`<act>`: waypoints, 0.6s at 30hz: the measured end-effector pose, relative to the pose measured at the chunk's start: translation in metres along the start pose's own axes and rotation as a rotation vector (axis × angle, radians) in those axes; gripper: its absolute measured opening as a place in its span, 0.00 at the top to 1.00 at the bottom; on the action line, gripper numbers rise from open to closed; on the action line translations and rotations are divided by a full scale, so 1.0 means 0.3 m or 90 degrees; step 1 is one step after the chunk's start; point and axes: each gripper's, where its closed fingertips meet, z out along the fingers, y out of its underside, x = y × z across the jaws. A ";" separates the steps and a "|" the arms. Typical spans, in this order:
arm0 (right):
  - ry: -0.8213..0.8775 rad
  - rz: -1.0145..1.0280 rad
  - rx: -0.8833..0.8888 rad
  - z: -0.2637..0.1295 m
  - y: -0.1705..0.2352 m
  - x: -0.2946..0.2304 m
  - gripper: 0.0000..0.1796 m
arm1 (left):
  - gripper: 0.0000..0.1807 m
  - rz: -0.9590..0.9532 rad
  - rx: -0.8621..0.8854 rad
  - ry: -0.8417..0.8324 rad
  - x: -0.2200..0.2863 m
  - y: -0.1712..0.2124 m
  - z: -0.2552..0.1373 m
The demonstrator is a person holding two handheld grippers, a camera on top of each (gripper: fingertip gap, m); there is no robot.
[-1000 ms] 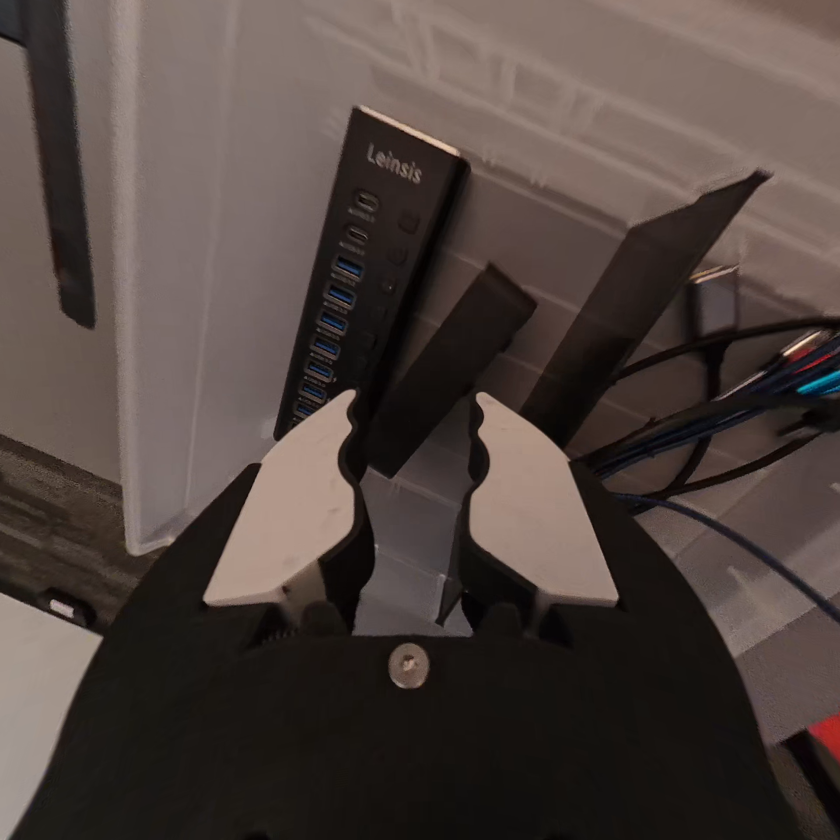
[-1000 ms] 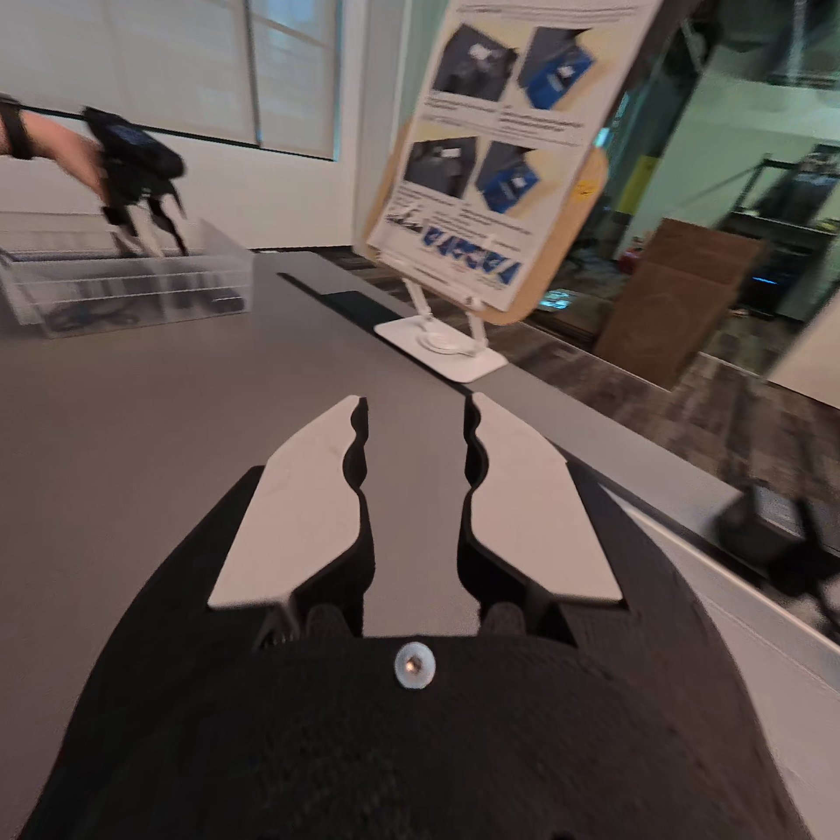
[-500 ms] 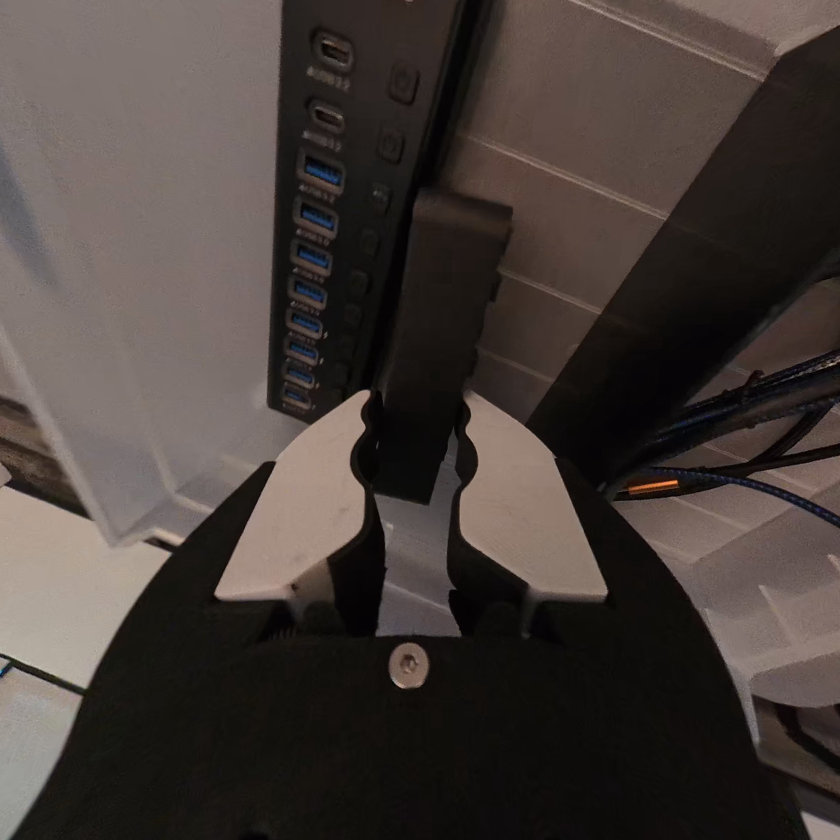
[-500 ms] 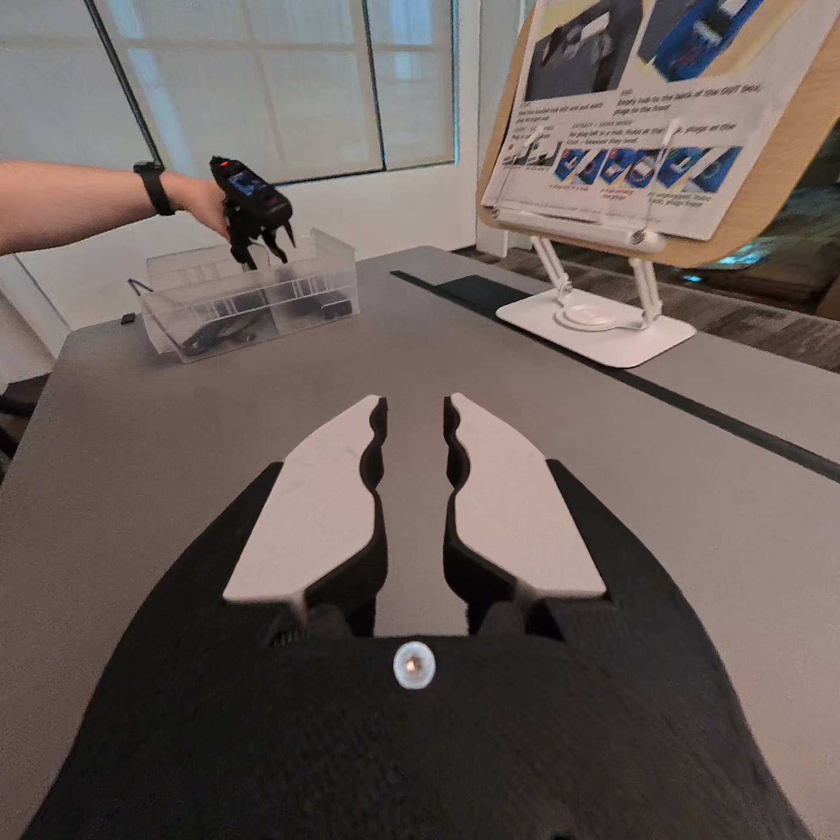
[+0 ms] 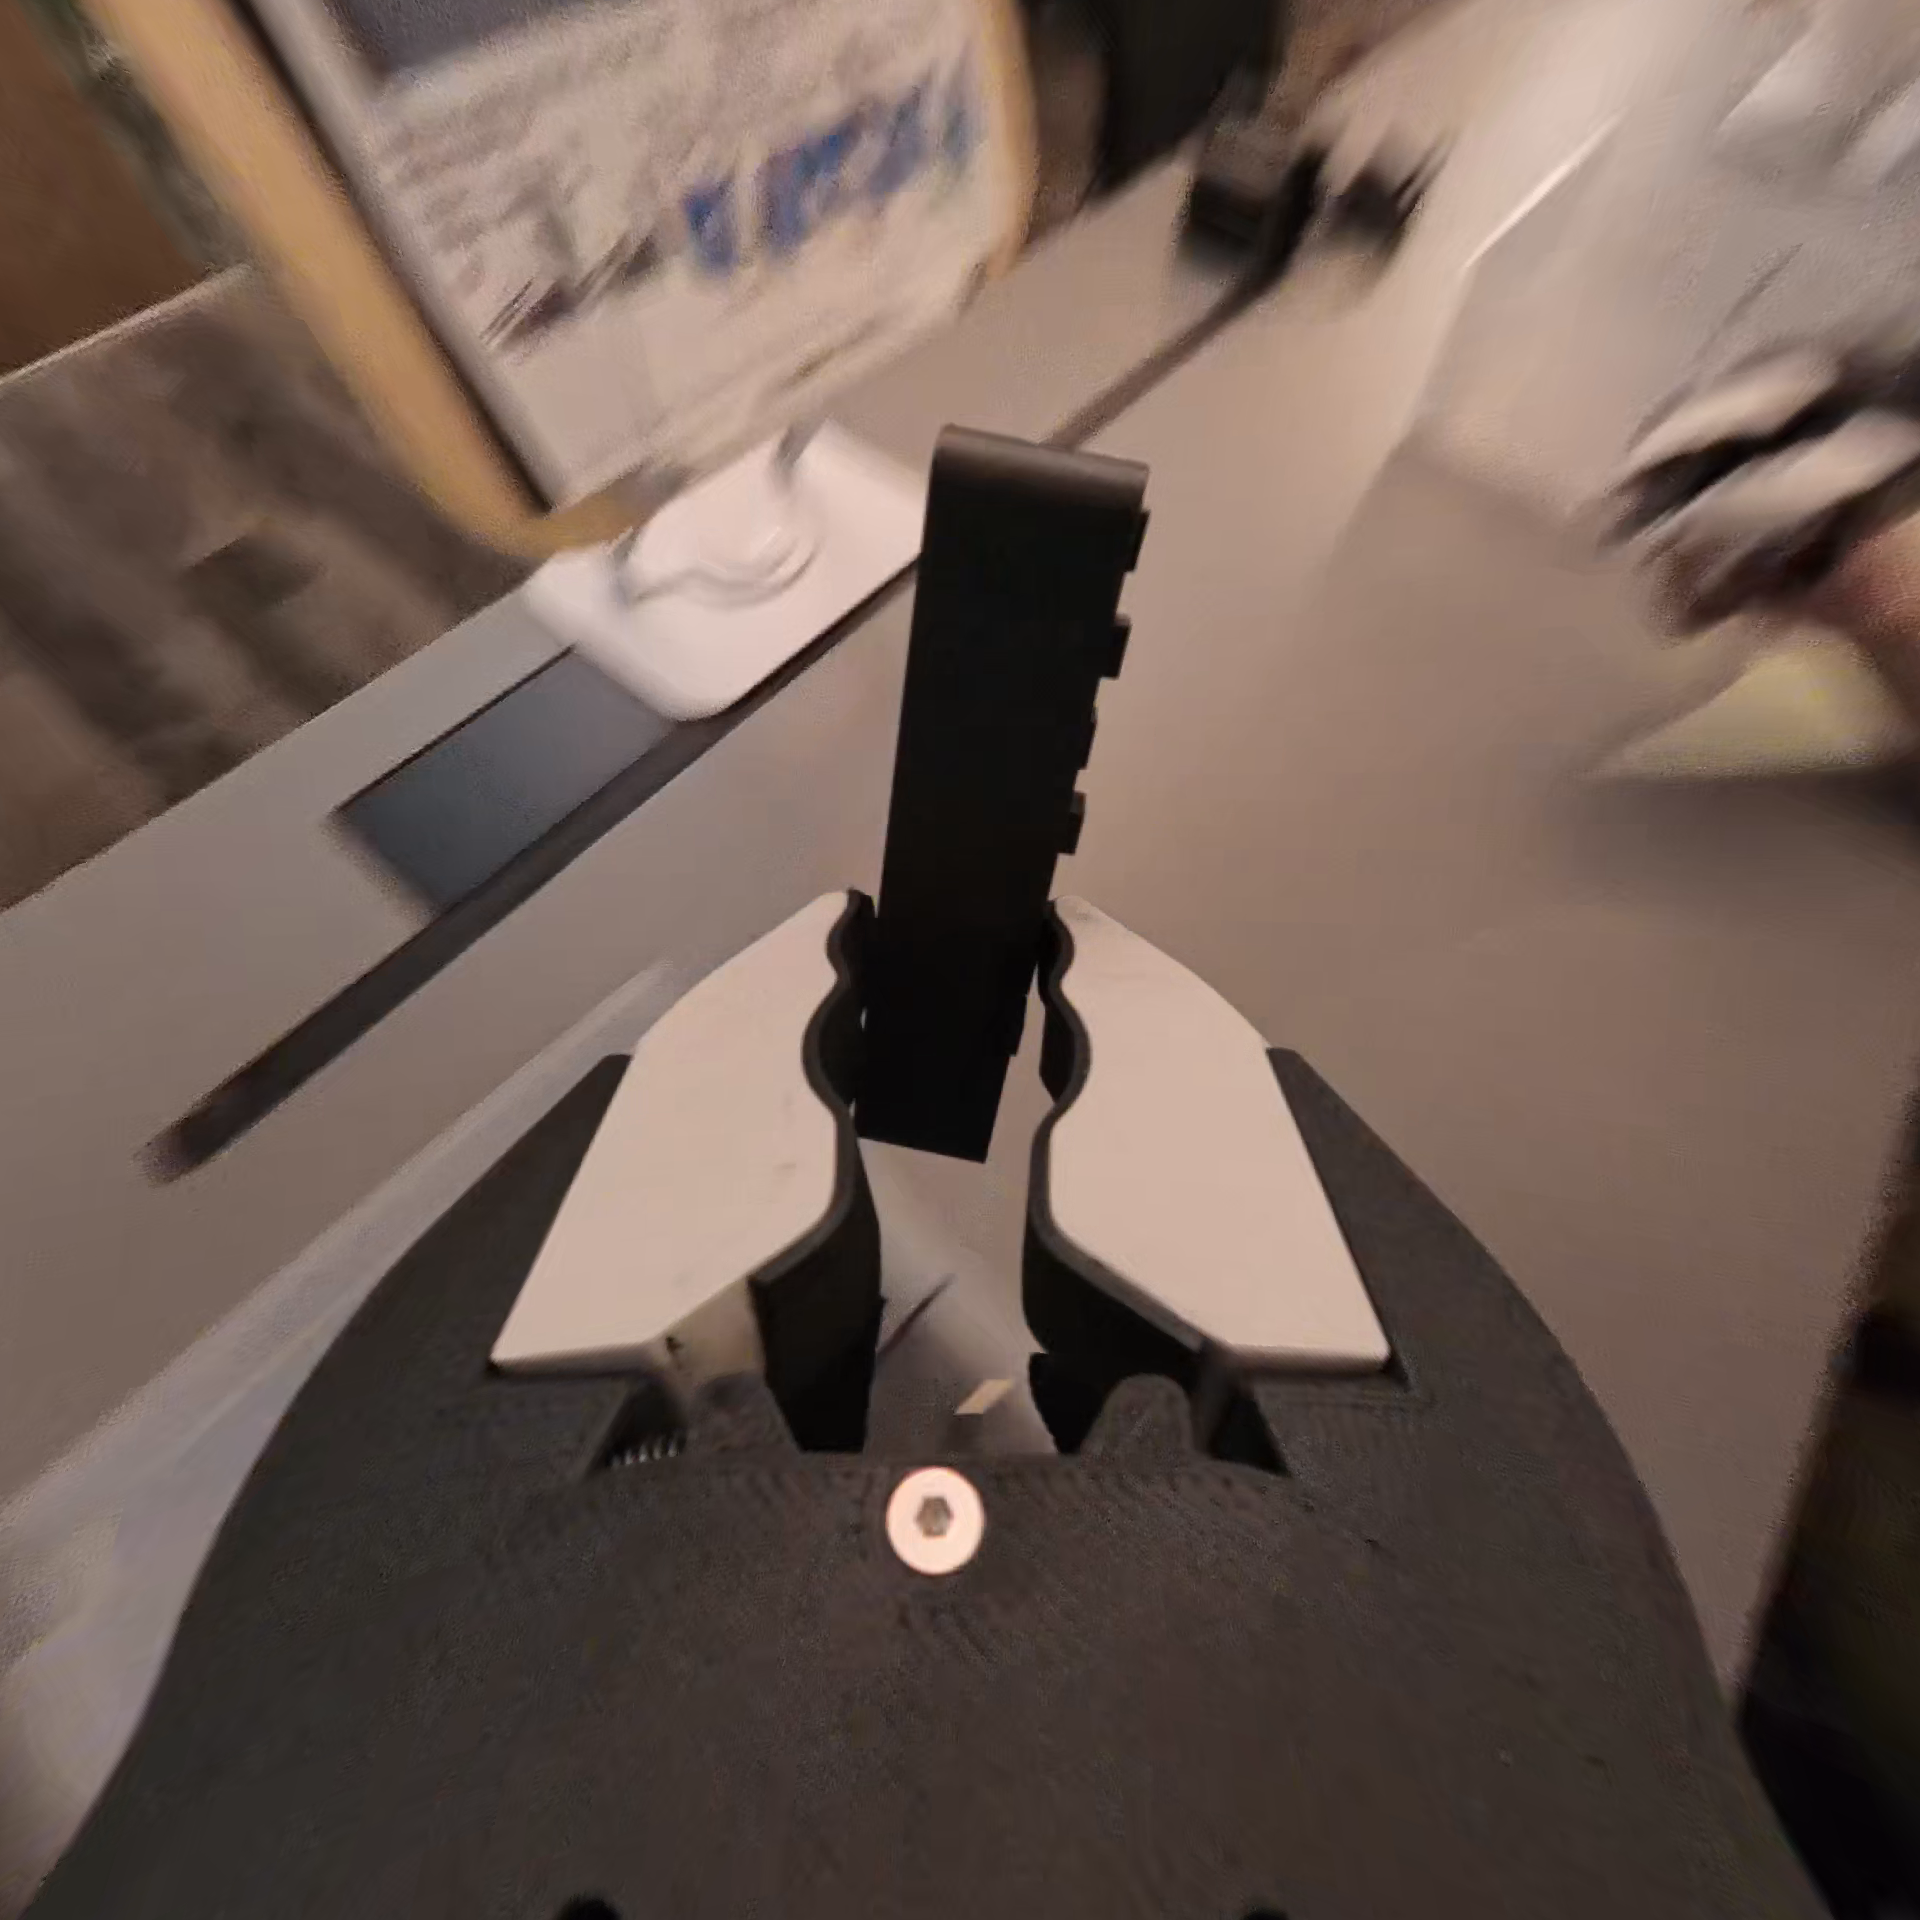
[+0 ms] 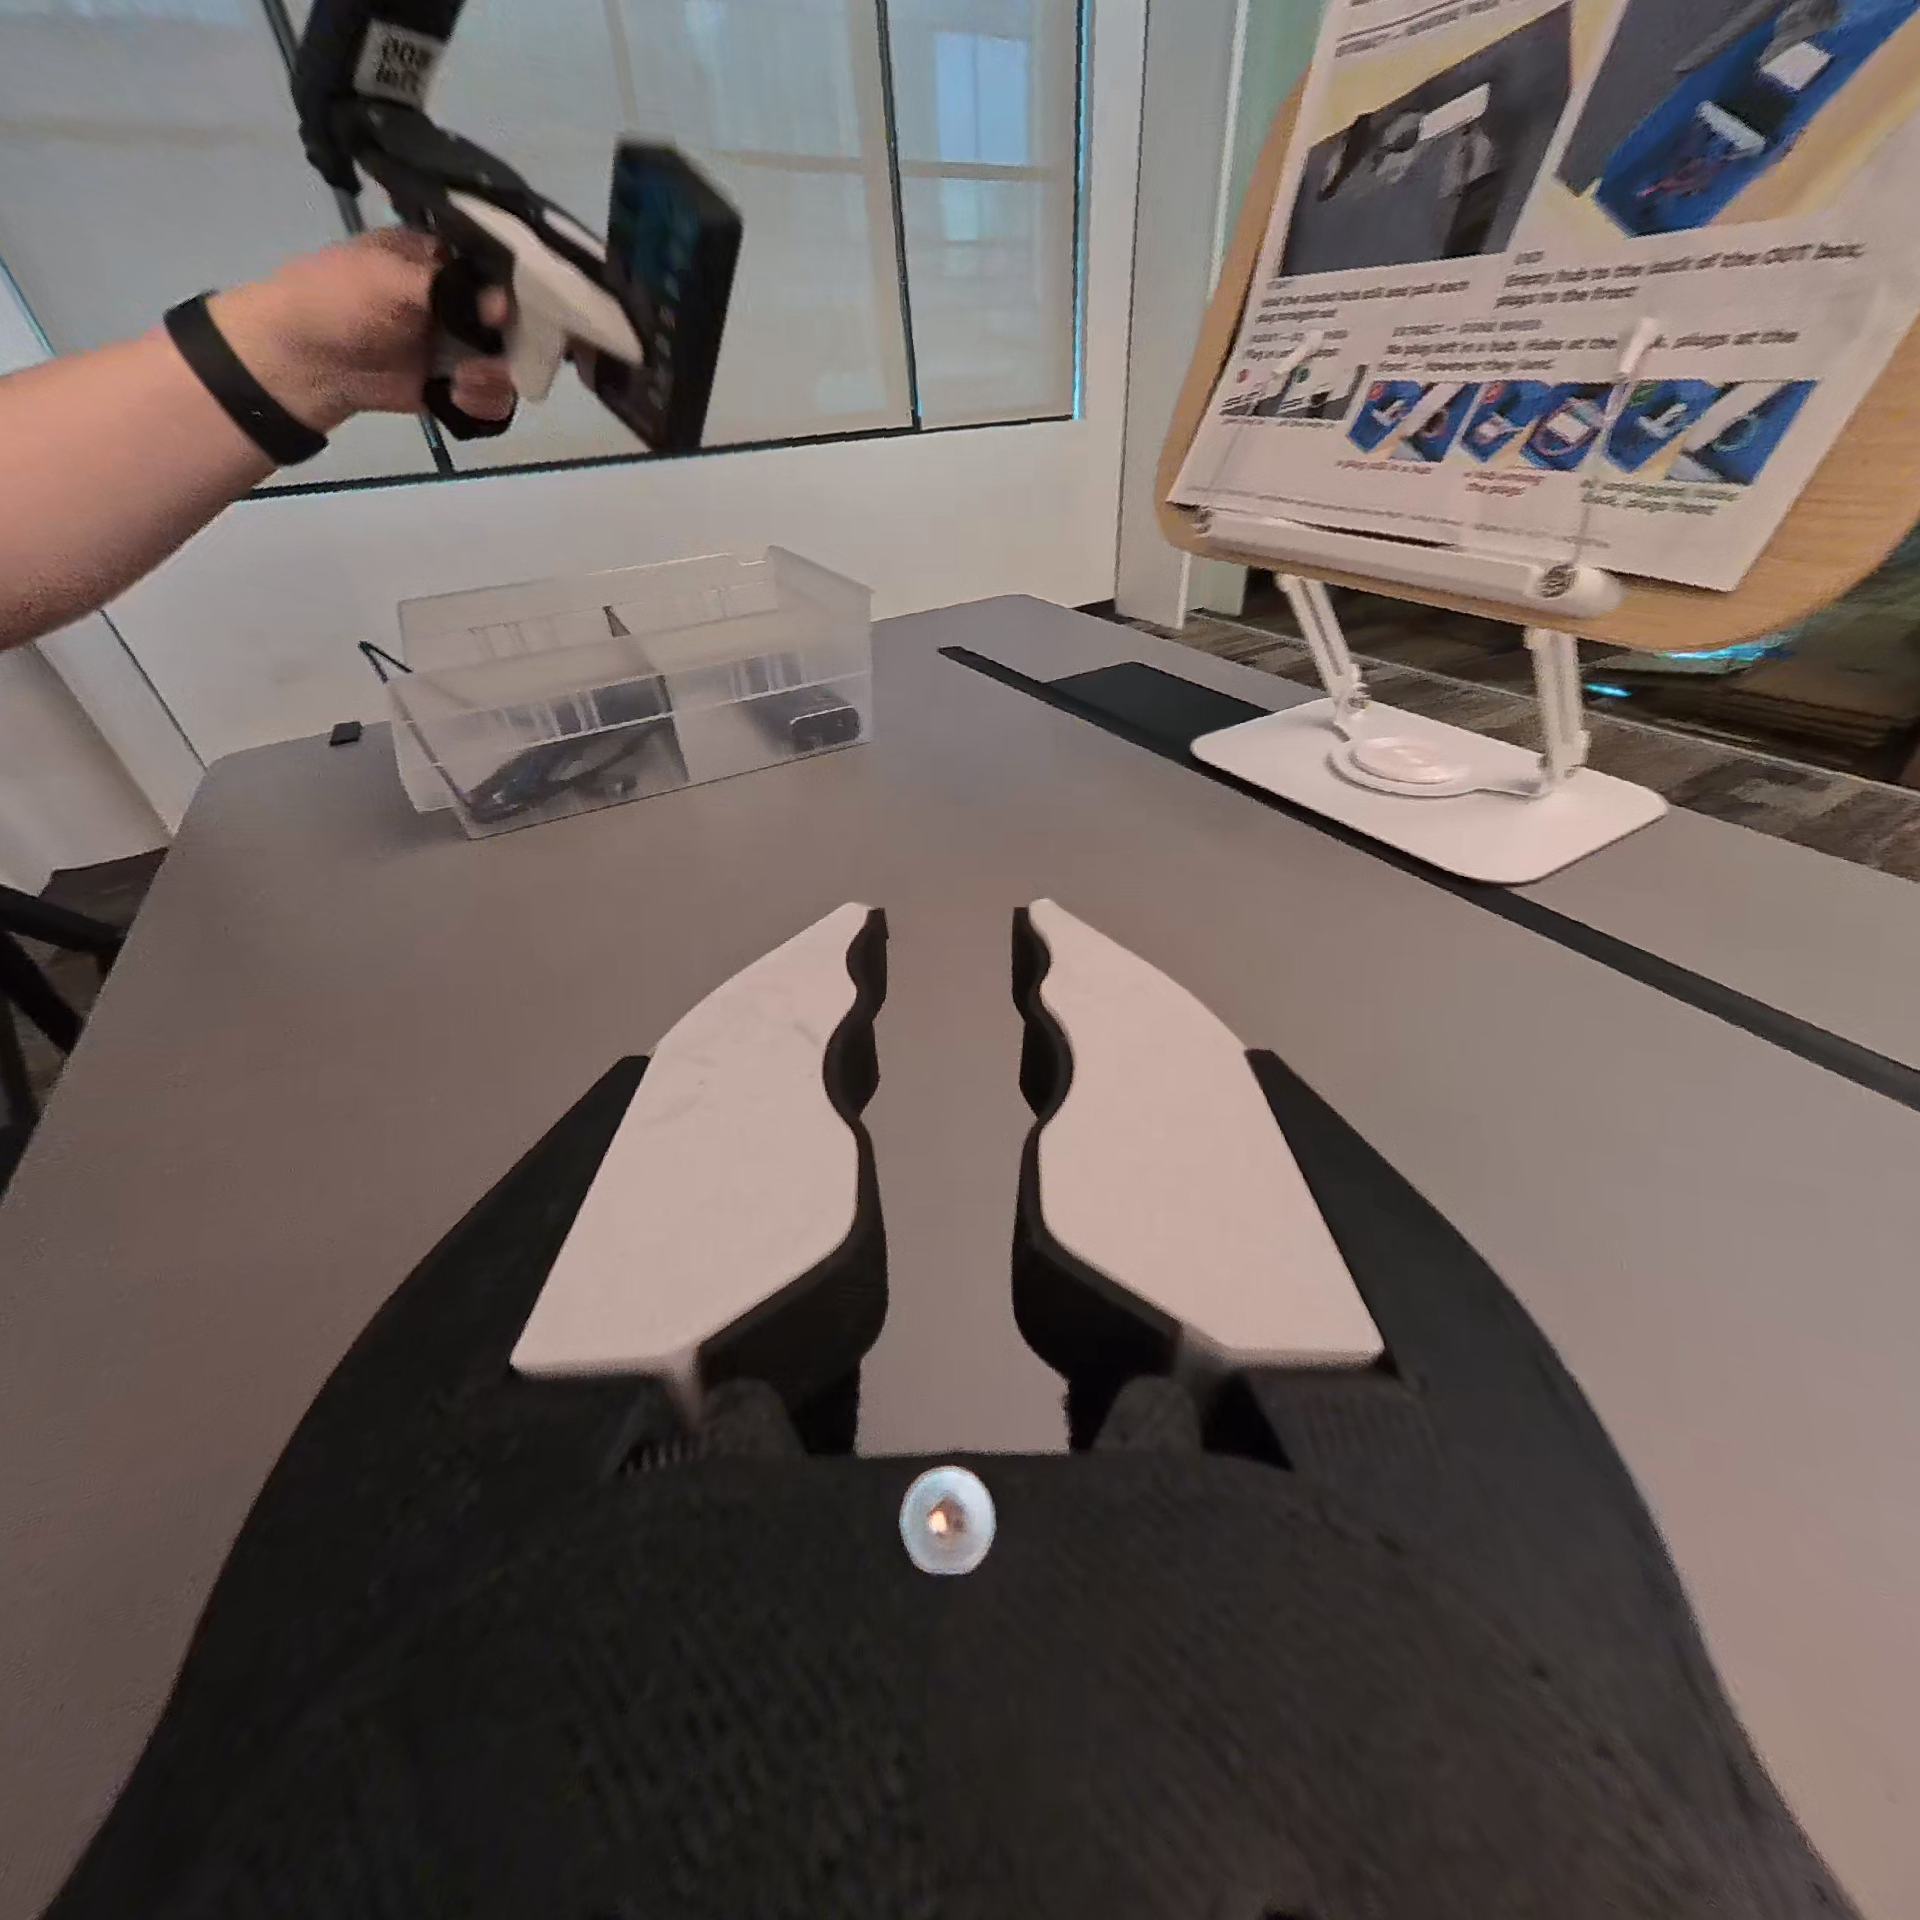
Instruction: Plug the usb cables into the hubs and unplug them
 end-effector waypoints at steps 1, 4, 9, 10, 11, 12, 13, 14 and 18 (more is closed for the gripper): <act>-0.009 0.000 -0.004 0.012 0.010 -0.016 0.87 | 0.84 -0.028 0.046 0.048 0.096 -0.042 0.040; -0.030 -0.002 -0.015 0.048 0.028 -0.059 0.86 | 0.84 -0.095 0.107 0.152 0.332 -0.086 0.193; -0.047 -0.044 -0.006 0.092 -0.092 -0.118 0.71 | 0.84 -0.113 0.156 0.193 0.546 -0.060 0.495; -0.044 -0.045 -0.016 0.102 -0.120 -0.117 0.67 | 0.84 -0.103 0.171 0.178 0.556 -0.054 0.549; -0.030 -0.046 -0.030 0.114 -0.143 -0.100 0.65 | 0.84 -0.084 0.186 0.147 0.551 -0.046 0.600; -0.011 -0.046 -0.049 0.133 -0.161 -0.074 0.63 | 0.85 -0.061 0.192 0.109 0.537 -0.033 0.646; 0.010 -0.036 -0.068 0.157 -0.175 -0.044 0.61 | 0.85 -0.034 0.198 0.077 0.522 -0.023 0.686; 0.038 -0.012 -0.080 0.189 -0.187 -0.011 0.58 | 0.85 -0.006 0.208 0.046 0.506 -0.015 0.718; 0.029 0.121 -0.139 0.367 -0.148 0.020 0.57 | 0.85 0.017 0.232 -0.034 0.431 0.017 0.783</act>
